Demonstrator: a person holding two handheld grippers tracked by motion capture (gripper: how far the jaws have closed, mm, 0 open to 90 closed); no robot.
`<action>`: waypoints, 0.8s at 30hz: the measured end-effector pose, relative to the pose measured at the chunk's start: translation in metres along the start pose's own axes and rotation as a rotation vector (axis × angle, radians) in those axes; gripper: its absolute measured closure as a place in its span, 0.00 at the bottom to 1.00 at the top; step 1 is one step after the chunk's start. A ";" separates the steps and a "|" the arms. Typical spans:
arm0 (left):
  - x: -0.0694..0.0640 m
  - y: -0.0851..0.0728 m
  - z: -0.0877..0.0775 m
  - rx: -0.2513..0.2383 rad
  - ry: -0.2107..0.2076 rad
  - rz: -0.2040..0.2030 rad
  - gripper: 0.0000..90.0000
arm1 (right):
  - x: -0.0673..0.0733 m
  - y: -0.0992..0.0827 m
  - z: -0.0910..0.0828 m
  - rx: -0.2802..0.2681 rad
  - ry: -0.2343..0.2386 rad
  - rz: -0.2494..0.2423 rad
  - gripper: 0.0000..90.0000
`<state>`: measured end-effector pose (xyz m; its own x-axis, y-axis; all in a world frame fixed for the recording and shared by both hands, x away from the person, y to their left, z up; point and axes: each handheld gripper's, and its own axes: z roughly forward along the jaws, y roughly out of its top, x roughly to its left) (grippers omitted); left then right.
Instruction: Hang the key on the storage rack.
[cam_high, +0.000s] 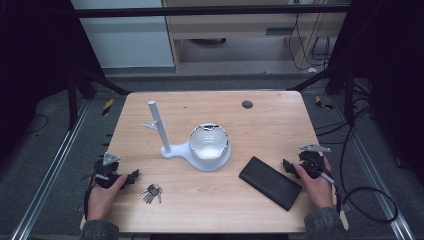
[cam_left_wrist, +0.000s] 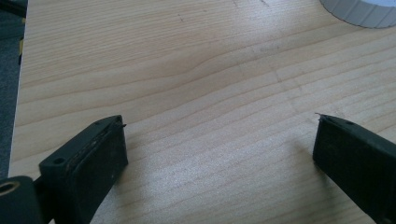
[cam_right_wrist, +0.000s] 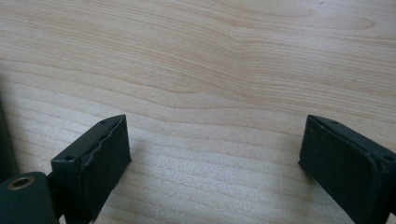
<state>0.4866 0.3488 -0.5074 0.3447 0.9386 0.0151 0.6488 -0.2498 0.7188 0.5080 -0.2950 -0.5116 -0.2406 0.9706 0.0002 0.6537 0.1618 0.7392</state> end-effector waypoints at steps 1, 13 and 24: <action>-0.001 0.000 0.000 -0.001 -0.001 0.001 0.03 | 0.000 0.000 0.000 -0.002 0.000 -0.002 0.10; -0.016 0.012 -0.029 -0.102 -0.055 -0.038 0.11 | 0.000 0.000 -0.006 -0.007 -0.014 0.003 0.10; -0.042 0.026 -0.065 0.055 -0.144 0.018 0.07 | 0.051 0.008 -0.056 -0.195 0.117 -0.072 0.09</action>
<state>0.4451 0.3186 -0.4436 0.4481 0.8908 -0.0751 0.6762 -0.2828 0.6803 0.4605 -0.2543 -0.4681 -0.3703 0.9288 0.0123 0.4834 0.1814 0.8564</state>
